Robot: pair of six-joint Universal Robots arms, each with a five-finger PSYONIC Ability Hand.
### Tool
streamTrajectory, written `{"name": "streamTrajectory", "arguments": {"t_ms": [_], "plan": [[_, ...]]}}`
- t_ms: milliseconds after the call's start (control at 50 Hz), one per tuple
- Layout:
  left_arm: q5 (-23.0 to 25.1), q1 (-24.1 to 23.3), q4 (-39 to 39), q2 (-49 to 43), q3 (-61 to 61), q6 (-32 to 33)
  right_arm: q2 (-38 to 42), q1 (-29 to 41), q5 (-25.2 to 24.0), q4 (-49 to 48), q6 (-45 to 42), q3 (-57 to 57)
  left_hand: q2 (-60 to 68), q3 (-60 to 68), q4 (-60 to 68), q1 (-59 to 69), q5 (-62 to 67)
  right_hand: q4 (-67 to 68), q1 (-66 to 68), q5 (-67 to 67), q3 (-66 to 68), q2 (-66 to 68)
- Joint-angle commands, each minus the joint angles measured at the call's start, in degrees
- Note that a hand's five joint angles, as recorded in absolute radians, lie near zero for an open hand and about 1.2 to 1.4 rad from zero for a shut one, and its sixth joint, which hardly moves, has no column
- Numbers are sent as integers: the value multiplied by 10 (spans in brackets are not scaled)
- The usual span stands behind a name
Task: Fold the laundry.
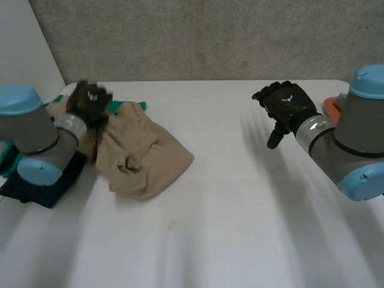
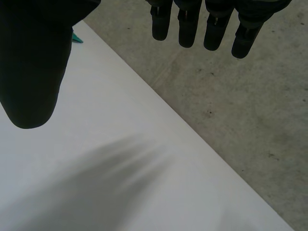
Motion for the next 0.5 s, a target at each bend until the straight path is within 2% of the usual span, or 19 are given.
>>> {"name": "streamTrajectory", "arguments": {"t_ms": [20, 140, 220, 240, 300, 320, 380, 400, 420, 440, 460, 500], "plan": [[-46, -99, 87, 100, -5, -118, -14, -11, 1, 0, -3, 0, 119, 126, 116, 154, 165, -19, -36, -28, -18, -18], [-27, -189, 102, 139, -39, -182, -27, -24, 2, -4, -3, 0, 119, 126, 116, 154, 165, -19, -36, -28, -18, -18], [13, -246, 95, 155, -99, -213, -35, -39, 4, -6, -1, -3, 119, 126, 116, 154, 165, -19, -36, -28, -18, -18], [40, -269, 96, 156, -129, -219, -36, -44, 4, -7, -1, -3, 119, 126, 116, 154, 165, -19, -36, -28, -18, -18], [92, -297, 104, 152, -168, -224, -36, -52, 4, -8, 0, -5, 119, 126, 116, 154, 165, -19, -36, -28, -18, -18], [125, -310, 113, 144, -187, -217, -35, -56, 5, -10, 2, -8, 89, 96, 86, 124, 135, -19, -36, -28, -18, -18], [159, -320, 126, 127, -203, -191, -34, -61, 10, -9, 6, -12, -166, -159, -169, -131, -120, -19, -36, -28, -18, -18], [159, -318, 129, 119, -208, -166, -31, -63, 11, -7, 6, -15, -280, -273, -283, -245, -234, -19, -36, -28, -18, -18], [154, -316, 129, 117, -211, -154, -31, -64, 12, -7, 7, -16, -319, -312, -323, -284, -273, -19, -36, -28, -18, -18], [136, -303, 125, 115, -213, -125, -29, -64, 14, -7, 7, -18, -438, -431, -441, -403, -392, -19, -36, -28, -18, -18], [133, -301, 124, 115, -214, -123, -29, -65, 15, -6, 7, -19, -449, -442, -453, -414, -403, -19, -36, -28, -18, -18], [114, -286, 113, 128, -221, -108, -30, -65, 15, -5, 6, -19, -581, -574, -584, -546, -535, -19, -36, -28, -18, -18]]}}
